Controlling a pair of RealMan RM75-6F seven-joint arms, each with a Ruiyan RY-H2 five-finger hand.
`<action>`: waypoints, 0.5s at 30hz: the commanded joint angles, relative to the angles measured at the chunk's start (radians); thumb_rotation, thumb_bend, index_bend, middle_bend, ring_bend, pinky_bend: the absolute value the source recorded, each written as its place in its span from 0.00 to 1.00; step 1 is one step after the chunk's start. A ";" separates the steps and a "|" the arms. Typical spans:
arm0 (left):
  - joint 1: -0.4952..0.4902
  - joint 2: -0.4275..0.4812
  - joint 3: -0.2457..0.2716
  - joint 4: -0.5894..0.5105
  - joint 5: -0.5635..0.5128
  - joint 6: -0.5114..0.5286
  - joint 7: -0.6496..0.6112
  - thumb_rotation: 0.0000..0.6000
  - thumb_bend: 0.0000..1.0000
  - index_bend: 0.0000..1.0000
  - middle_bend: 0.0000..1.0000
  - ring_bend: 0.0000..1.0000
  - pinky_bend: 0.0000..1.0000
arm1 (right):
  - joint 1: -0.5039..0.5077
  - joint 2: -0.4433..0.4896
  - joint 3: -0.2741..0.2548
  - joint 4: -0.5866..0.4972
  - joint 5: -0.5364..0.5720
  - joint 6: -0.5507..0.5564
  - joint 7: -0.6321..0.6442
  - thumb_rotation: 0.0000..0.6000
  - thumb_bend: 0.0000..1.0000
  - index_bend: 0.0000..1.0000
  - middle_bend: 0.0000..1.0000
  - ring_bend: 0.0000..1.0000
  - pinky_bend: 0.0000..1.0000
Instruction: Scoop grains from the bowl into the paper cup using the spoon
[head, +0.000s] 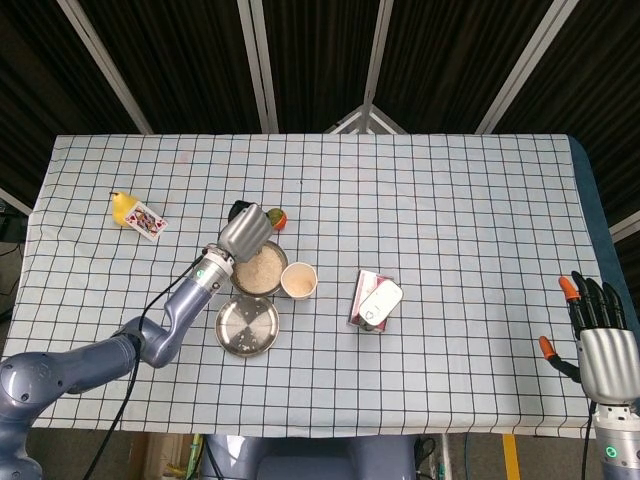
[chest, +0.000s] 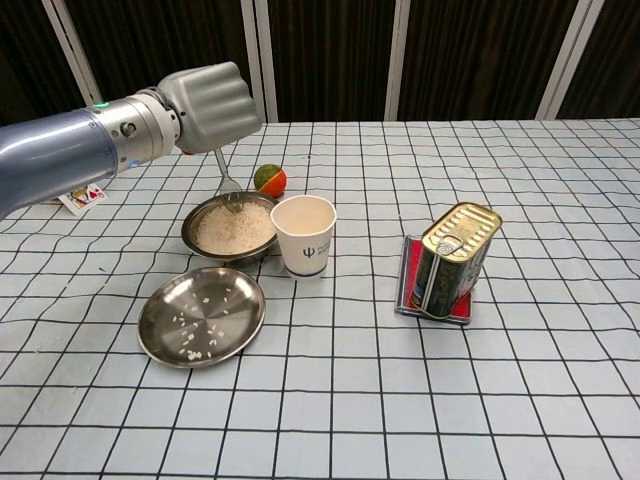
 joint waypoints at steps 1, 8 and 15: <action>0.000 0.005 0.008 -0.003 0.017 -0.007 -0.008 1.00 0.44 0.54 1.00 1.00 1.00 | 0.000 0.000 0.000 0.001 0.000 0.000 0.000 1.00 0.33 0.00 0.00 0.00 0.00; 0.006 -0.003 0.011 -0.008 0.038 -0.013 -0.017 1.00 0.44 0.54 1.00 1.00 1.00 | 0.000 0.000 0.000 0.000 0.000 -0.001 0.000 1.00 0.33 0.00 0.00 0.00 0.00; 0.014 -0.015 0.011 -0.024 0.048 -0.015 -0.025 1.00 0.44 0.54 1.00 1.00 1.00 | 0.000 0.001 0.000 -0.002 0.001 -0.002 -0.001 1.00 0.33 0.00 0.00 0.00 0.00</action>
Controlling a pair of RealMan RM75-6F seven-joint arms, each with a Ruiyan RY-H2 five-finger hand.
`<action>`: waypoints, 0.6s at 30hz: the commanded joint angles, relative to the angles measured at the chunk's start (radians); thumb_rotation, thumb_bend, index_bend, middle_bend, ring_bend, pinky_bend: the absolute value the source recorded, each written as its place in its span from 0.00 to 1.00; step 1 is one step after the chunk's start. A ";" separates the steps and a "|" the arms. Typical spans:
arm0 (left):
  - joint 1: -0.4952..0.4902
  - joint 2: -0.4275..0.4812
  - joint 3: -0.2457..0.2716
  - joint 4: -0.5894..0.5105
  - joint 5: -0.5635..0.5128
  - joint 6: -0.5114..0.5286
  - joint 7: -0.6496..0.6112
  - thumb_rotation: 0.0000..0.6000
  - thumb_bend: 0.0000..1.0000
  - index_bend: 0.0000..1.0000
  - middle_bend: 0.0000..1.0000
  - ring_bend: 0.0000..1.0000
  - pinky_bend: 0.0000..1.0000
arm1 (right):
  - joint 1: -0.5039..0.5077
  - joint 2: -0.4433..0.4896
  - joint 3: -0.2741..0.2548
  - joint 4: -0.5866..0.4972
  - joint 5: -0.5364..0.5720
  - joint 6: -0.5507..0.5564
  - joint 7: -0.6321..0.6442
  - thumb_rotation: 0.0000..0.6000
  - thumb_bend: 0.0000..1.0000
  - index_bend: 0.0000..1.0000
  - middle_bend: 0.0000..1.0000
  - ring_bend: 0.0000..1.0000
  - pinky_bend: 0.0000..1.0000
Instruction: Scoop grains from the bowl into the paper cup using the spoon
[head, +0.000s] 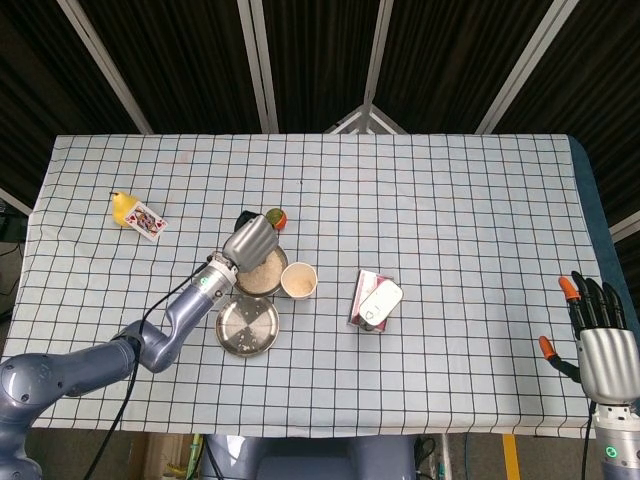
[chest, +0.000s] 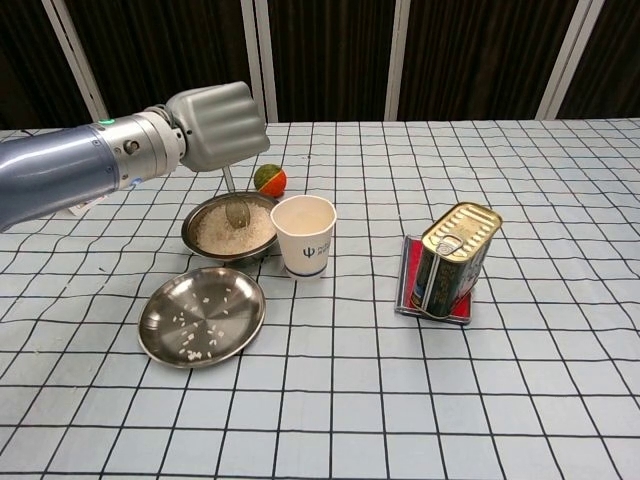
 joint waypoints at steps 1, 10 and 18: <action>0.003 -0.004 -0.001 -0.005 0.002 -0.001 -0.003 1.00 0.44 0.54 1.00 1.00 1.00 | 0.000 0.000 0.000 -0.001 0.000 0.000 0.000 1.00 0.33 0.00 0.00 0.00 0.00; 0.034 -0.028 -0.035 -0.053 -0.074 -0.014 -0.018 1.00 0.44 0.54 1.00 1.00 1.00 | 0.000 0.000 0.000 -0.001 0.000 0.000 0.000 1.00 0.33 0.00 0.00 0.00 0.00; 0.058 -0.043 -0.086 -0.112 -0.209 -0.009 0.005 1.00 0.44 0.54 1.00 1.00 1.00 | 0.000 0.000 0.000 -0.001 0.000 0.000 0.000 1.00 0.33 0.00 0.00 0.00 0.00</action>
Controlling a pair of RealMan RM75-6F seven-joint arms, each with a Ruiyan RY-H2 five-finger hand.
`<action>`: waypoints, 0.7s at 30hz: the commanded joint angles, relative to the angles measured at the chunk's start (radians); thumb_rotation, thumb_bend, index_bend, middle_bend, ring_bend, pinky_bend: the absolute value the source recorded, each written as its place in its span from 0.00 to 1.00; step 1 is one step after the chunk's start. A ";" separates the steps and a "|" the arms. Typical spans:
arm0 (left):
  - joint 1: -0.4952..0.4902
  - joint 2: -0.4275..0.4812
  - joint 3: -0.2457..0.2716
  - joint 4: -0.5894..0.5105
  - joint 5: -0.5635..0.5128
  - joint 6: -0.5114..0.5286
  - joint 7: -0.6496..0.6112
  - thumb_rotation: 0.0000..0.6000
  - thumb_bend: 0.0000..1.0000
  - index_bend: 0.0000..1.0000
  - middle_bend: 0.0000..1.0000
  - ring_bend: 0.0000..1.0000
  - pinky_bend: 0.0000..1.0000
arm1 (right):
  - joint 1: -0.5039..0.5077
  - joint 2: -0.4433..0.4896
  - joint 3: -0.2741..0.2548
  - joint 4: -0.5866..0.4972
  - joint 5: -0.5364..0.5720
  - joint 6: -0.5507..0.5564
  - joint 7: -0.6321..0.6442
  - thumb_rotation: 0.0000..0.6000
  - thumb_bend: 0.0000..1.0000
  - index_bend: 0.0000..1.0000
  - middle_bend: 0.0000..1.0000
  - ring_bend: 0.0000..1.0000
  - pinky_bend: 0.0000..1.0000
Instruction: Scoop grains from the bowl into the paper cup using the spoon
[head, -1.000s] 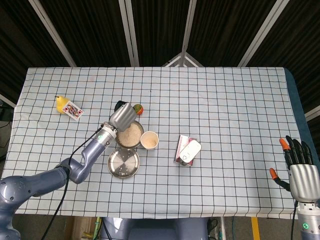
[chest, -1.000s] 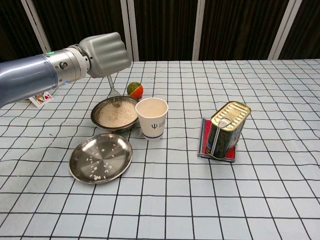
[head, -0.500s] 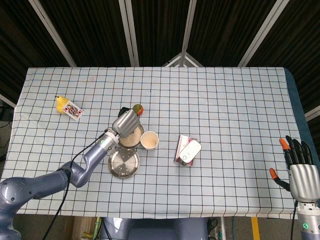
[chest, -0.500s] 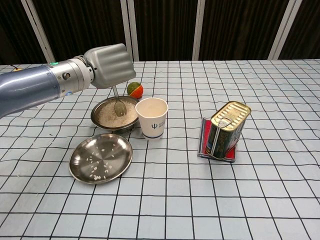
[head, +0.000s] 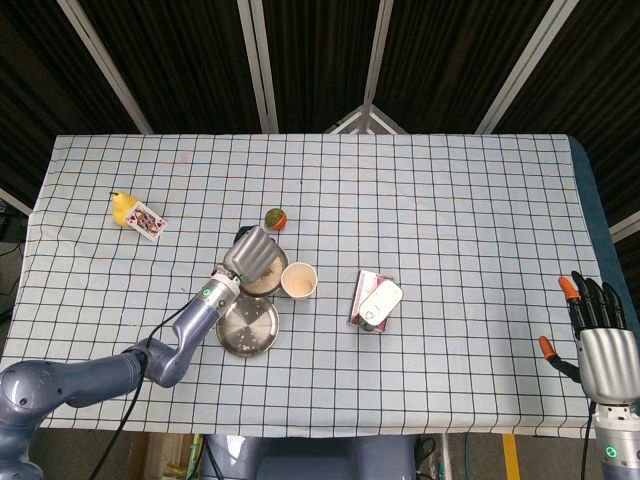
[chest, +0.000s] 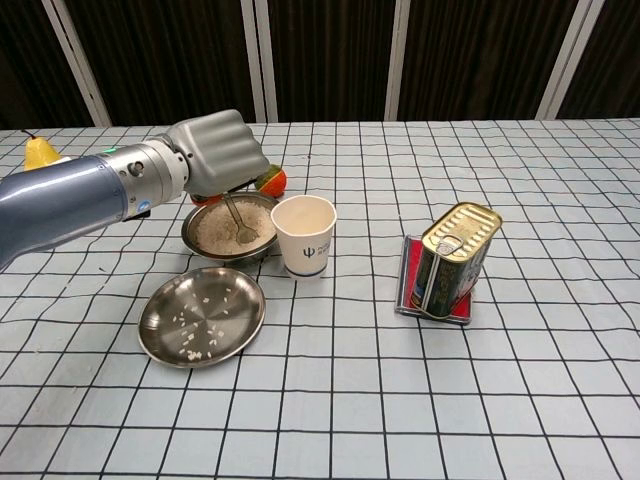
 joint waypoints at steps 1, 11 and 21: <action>0.016 -0.011 -0.034 -0.036 -0.077 0.007 0.006 1.00 0.44 0.54 1.00 1.00 1.00 | 0.000 0.000 0.000 0.000 0.000 0.000 0.000 1.00 0.33 0.00 0.00 0.00 0.00; 0.036 -0.021 -0.087 -0.096 -0.223 0.055 0.000 1.00 0.44 0.54 1.00 1.00 1.00 | 0.000 0.000 0.000 0.000 0.000 -0.001 -0.001 1.00 0.33 0.00 0.00 0.00 0.00; 0.052 -0.015 -0.114 -0.122 -0.262 0.107 -0.062 1.00 0.44 0.54 1.00 1.00 1.00 | 0.001 0.002 0.000 -0.002 0.001 -0.003 -0.003 1.00 0.33 0.00 0.00 0.00 0.00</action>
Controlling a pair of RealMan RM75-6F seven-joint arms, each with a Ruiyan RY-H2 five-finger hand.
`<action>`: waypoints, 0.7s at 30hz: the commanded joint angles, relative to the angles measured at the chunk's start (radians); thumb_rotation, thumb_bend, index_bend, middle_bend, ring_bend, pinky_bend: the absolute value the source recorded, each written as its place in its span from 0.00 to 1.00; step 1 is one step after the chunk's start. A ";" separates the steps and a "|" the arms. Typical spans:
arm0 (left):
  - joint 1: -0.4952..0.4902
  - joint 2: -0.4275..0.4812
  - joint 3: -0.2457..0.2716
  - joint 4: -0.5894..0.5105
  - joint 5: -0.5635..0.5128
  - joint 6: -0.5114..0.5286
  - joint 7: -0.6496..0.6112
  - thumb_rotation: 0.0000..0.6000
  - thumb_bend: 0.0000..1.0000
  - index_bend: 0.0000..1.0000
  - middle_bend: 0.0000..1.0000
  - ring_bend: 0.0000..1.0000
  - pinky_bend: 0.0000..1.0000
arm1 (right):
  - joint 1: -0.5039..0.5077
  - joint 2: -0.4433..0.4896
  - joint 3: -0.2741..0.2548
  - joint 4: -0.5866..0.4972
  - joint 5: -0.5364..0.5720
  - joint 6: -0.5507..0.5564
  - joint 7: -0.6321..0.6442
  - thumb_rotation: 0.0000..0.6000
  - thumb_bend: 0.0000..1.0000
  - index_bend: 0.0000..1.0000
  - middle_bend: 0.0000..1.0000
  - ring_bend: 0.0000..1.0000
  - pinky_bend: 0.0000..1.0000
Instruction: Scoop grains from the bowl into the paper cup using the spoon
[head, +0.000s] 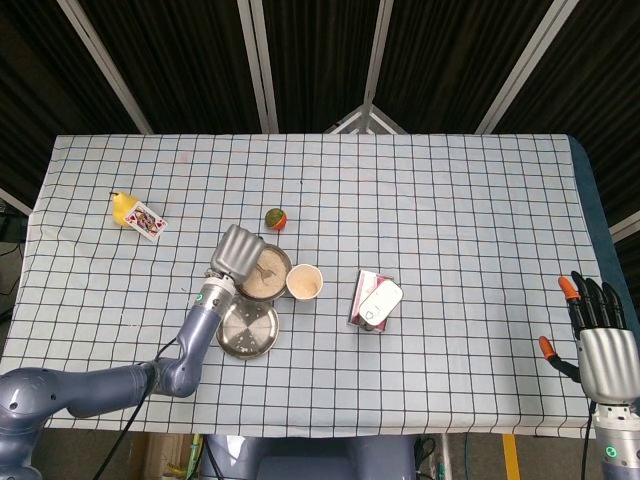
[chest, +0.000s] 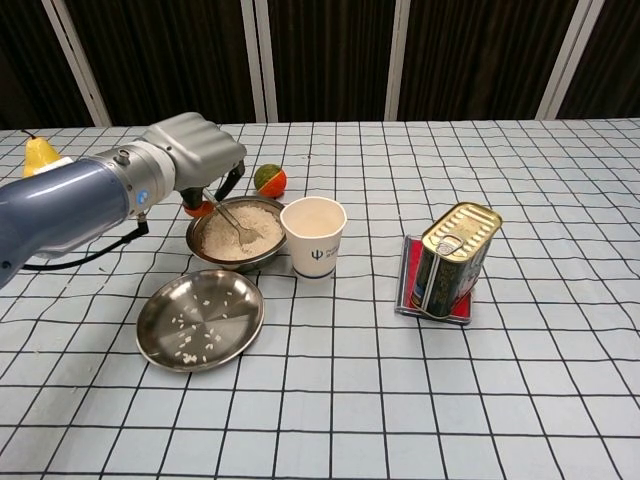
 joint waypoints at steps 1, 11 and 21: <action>0.004 0.004 -0.004 -0.006 -0.004 0.008 -0.016 1.00 0.44 0.54 1.00 1.00 1.00 | 0.000 0.000 0.000 0.000 0.000 0.000 0.000 1.00 0.33 0.00 0.00 0.00 0.00; 0.039 0.007 -0.011 -0.023 0.005 0.056 -0.104 1.00 0.44 0.54 1.00 1.00 1.00 | 0.001 0.002 -0.001 -0.001 0.001 -0.003 -0.001 1.00 0.33 0.00 0.00 0.00 0.00; 0.102 0.041 -0.013 -0.064 0.040 0.109 -0.226 1.00 0.44 0.54 1.00 1.00 1.00 | 0.002 0.005 -0.002 -0.007 0.005 -0.011 -0.008 1.00 0.33 0.00 0.00 0.00 0.00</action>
